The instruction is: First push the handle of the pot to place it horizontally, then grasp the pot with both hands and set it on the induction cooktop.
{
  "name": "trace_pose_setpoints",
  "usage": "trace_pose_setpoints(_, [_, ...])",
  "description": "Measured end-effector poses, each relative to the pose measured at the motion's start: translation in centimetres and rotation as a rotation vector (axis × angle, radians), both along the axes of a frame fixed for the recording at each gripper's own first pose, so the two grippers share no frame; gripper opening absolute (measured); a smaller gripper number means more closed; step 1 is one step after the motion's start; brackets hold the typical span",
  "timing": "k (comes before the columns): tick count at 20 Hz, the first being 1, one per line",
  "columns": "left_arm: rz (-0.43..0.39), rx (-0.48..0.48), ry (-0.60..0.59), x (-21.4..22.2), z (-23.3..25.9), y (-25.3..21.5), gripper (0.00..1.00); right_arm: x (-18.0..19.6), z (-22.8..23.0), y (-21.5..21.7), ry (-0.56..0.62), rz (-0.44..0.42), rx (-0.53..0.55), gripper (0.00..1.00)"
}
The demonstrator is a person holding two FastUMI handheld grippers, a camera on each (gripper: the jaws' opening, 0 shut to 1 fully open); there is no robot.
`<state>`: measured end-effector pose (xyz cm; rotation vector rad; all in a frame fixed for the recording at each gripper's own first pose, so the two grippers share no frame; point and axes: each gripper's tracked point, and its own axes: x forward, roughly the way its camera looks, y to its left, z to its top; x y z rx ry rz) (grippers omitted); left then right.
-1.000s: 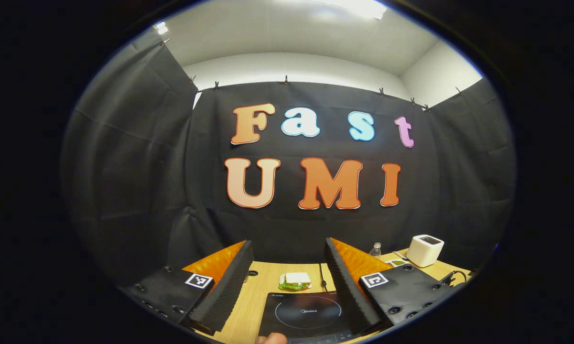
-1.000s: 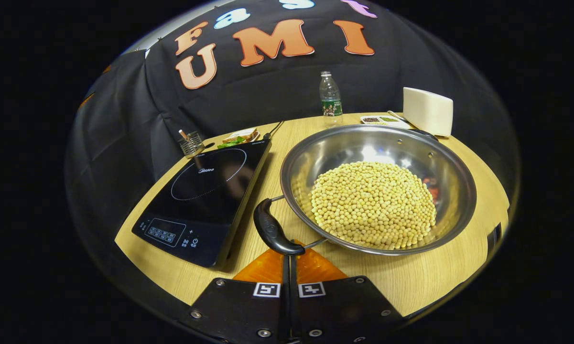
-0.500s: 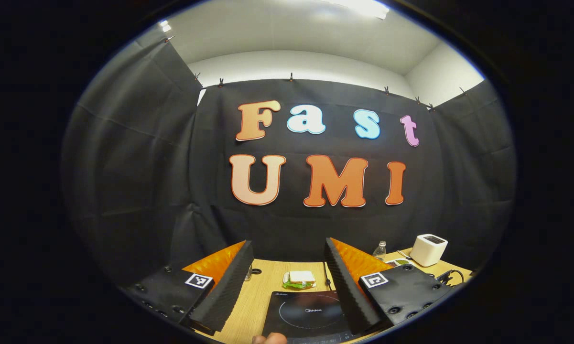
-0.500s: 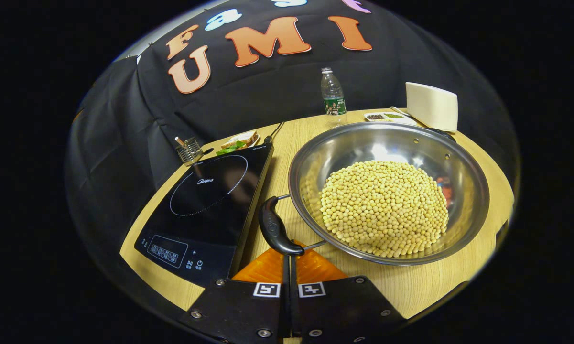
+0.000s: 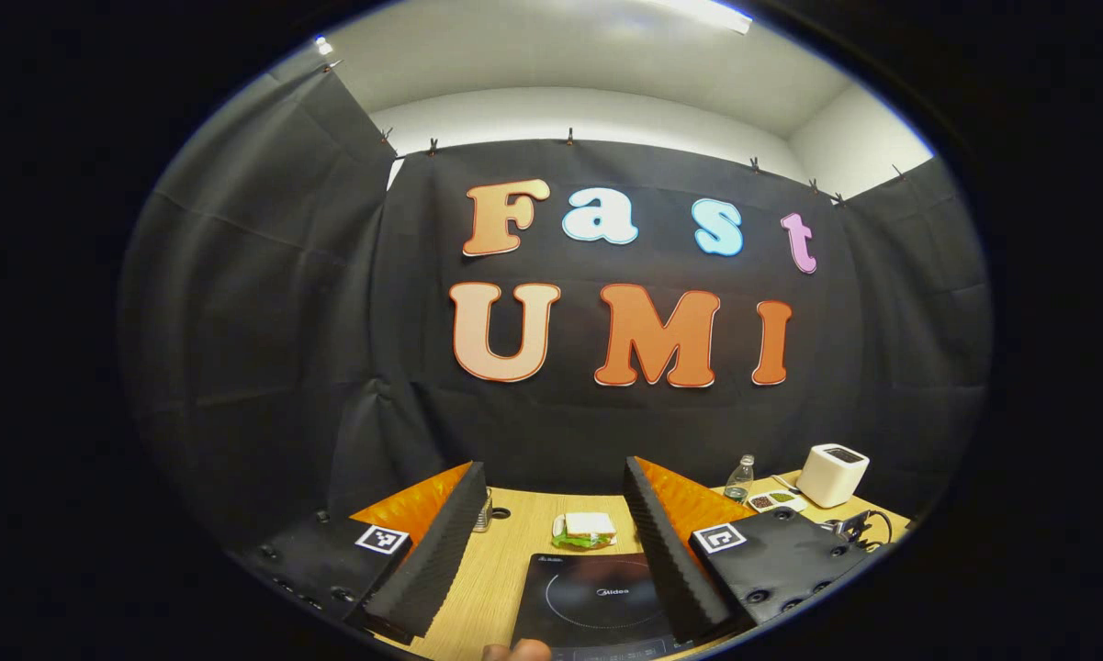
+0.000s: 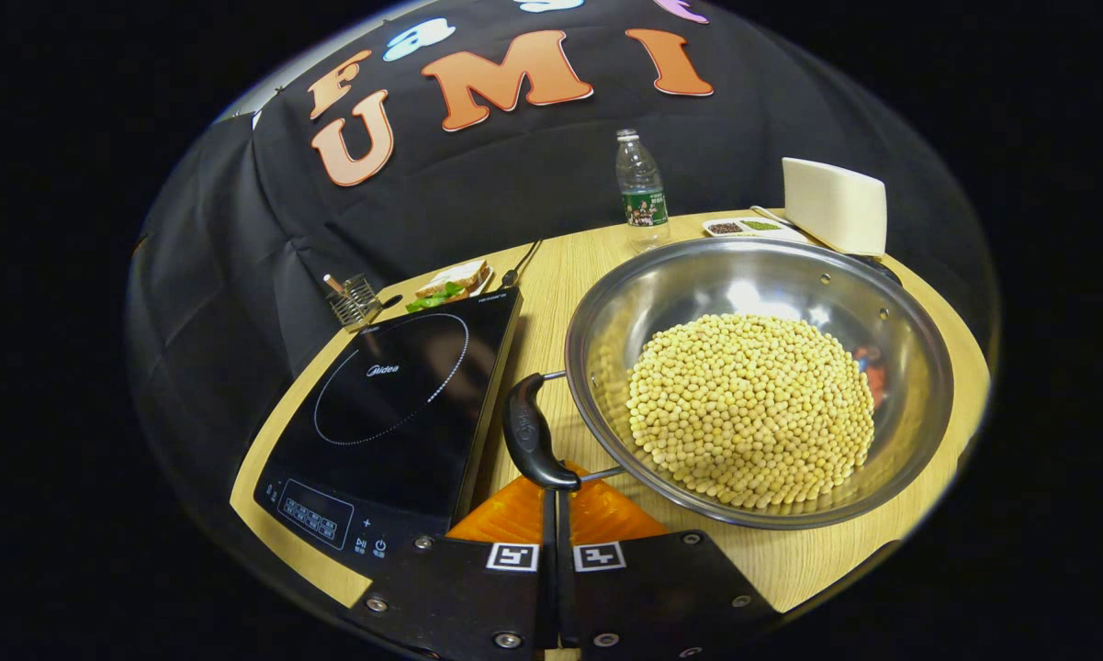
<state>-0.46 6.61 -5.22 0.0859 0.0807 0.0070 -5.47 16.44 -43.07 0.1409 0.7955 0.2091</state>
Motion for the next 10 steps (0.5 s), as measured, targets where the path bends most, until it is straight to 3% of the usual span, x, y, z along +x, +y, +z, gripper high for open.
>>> trace_pose_setpoints(10, [-0.001,-0.007,0.024,1.1,-1.3,0.2,0.97,3.0,-0.2,0.6,-0.008,-0.009,-0.027,0.00])
